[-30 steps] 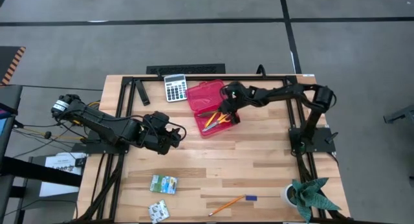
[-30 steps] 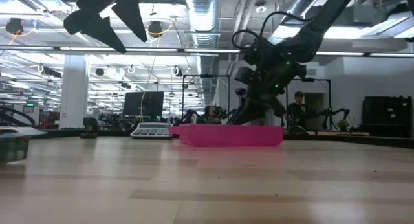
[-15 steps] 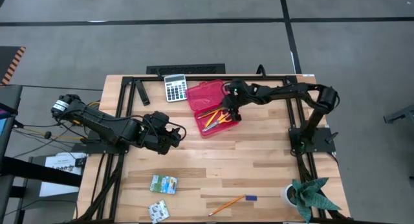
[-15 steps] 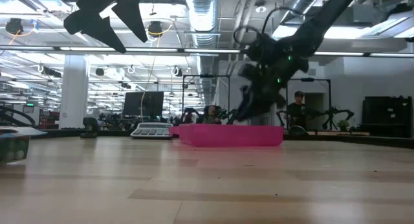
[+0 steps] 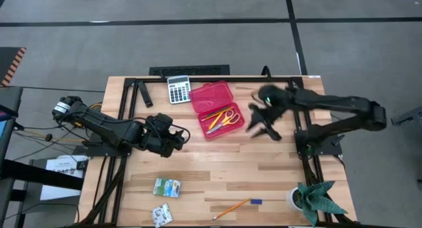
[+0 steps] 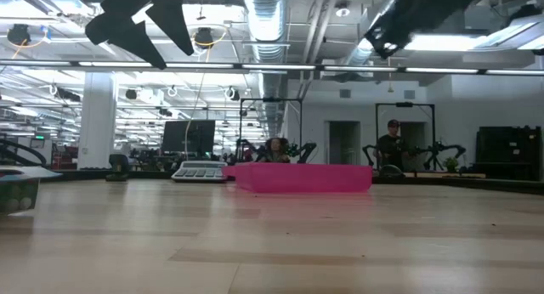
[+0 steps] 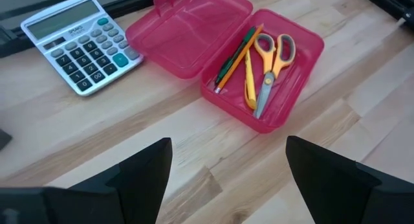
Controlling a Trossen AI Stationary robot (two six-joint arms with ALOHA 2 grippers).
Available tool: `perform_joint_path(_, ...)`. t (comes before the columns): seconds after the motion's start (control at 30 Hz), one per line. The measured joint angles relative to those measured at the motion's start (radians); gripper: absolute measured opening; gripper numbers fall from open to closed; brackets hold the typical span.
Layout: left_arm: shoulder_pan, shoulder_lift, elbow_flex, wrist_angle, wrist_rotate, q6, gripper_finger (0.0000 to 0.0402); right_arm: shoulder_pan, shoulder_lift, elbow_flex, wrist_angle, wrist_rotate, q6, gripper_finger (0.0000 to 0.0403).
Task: Pack school essentials
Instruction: Put the orange pencil into the red supply box
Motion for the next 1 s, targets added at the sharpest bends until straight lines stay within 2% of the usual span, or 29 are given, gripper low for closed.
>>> perform_joint_path(0.07, 0.0, 0.0, 0.0, 0.001, -0.006, 0.01, 0.0297, 0.09, -0.042, -0.053, 0.029, 0.014, 0.088, 0.0166)
perform_joint_path(0.23, 0.0, 0.0, 0.0, 0.0, -0.006, 0.03, 0.0297, 0.326, -0.078, -0.207, 0.186, 0.176, 0.308, 0.0156)
perform_joint_path(0.37, 0.0, 0.0, 0.0, 0.0, 0.002, 0.053, 0.0297, 0.495, -0.039, -0.289, 0.36, 0.293, 0.428, 0.0154)
perform_joint_path(0.5, 0.0, 0.0, 0.0, 0.0, 0.002, 0.06, 0.0297, 0.627, 0.05, -0.305, 0.497, 0.424, 0.456, 0.0154)
perform_joint_path(0.6, 0.0, 0.0, 0.0, 0.0, 0.002, 0.074, 0.0297, 0.69, 0.136, -0.305, 0.588, 0.48, 0.456, 0.0158)
perform_joint_path(0.8, 0.0, 0.0, 0.0, -0.001, 0.005, 0.079, 0.0297, 0.756, 0.31, -0.304, 0.776, 0.502, 0.489, 0.0183)
perform_joint_path(1.0, 0.0, 0.0, 0.0, -0.001, 0.005, 0.109, 0.0297, 0.811, 0.454, -0.251, 0.813, 0.502, 0.499, 0.0222)
